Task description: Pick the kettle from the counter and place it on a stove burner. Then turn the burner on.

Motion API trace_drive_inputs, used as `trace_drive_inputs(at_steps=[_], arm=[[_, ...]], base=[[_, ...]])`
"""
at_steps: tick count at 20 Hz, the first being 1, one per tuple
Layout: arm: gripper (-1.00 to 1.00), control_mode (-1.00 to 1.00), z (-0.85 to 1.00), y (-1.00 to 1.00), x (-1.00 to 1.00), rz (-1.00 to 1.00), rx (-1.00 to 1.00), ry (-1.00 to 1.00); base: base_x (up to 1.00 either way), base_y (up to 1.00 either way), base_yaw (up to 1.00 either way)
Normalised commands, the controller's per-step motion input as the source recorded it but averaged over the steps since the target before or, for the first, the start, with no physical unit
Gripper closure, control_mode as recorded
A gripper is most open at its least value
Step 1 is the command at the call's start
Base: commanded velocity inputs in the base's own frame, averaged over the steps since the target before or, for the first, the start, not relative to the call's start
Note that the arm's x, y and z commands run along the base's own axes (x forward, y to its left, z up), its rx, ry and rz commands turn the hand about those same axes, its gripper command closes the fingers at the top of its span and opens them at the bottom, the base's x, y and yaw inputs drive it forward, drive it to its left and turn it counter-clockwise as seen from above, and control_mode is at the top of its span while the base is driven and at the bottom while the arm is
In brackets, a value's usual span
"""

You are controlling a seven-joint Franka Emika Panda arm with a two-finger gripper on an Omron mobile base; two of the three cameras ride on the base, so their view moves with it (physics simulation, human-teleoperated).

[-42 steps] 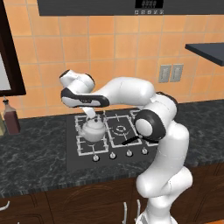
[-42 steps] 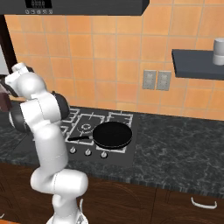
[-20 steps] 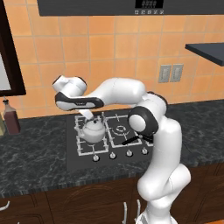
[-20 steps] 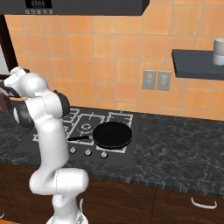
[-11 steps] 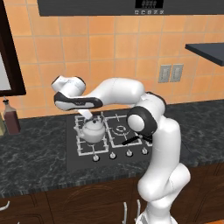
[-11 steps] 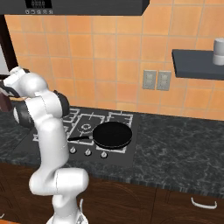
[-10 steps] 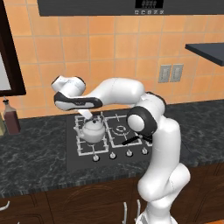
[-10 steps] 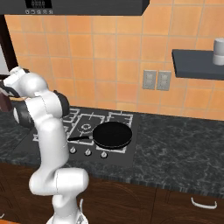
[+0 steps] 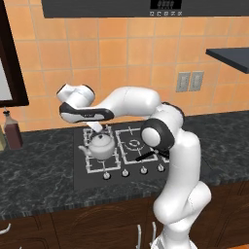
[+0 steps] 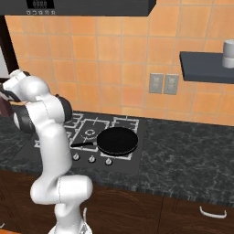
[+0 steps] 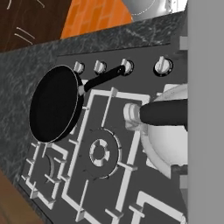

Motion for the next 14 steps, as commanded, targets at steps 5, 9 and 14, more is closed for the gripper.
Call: trace_drive_inputs(at_steps=[5, 9, 14], arm=[[-1.00, -1.00, 0.58, 0.00, -0.08, -0.03, 0.00, -0.01], [-1.00, -1.00, 0.58, -0.04, -0.22, -0.02, 0.02, 0.00], [-1.00, -1.00, 0.25, -0.27, -0.75, -0.01, 0.14, 0.00]], base=[[0.00, 0.00, 0.00], [0.00, 0.00, 0.00], [0.00, 0.00, 0.00]])
